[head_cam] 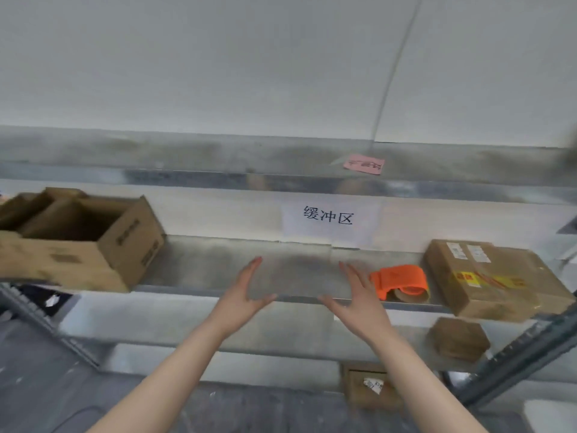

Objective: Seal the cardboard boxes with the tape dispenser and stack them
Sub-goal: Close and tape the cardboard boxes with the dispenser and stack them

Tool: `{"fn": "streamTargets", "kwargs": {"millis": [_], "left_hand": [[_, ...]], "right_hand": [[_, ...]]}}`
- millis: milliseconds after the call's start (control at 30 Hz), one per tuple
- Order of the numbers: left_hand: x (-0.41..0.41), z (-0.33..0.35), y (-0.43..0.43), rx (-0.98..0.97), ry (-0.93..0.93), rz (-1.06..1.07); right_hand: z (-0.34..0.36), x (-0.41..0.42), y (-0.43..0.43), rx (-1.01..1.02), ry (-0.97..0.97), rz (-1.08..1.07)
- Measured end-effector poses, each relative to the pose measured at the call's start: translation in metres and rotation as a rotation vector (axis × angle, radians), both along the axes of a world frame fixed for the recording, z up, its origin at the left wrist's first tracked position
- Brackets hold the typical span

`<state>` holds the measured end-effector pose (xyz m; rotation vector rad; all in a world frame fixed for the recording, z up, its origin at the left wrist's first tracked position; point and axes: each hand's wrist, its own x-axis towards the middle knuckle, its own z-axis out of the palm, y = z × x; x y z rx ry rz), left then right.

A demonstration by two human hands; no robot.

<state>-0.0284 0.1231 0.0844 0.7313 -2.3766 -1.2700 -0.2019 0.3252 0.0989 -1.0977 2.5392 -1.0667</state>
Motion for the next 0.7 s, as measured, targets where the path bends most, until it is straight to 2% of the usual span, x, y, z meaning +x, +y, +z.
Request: {"fn": "streamTargets", "kwargs": {"millis": [167,433,700], "left_hand": [[0.09,-0.003,-0.067,-0.092,-0.018,0.169],[0.199,-0.018,-0.173,-0.062,-0.016,0.354],[0.278,-0.028,-0.273,-0.047,-0.105,0.519]], "right_hand": [[0.0,0.061,-0.089,0.075,0.03,0.145],[-0.015,0.133,-0.244,0.077,0.078,0.412],[-0.024,0.2,-0.371,0.108,0.007,0.547]]}}
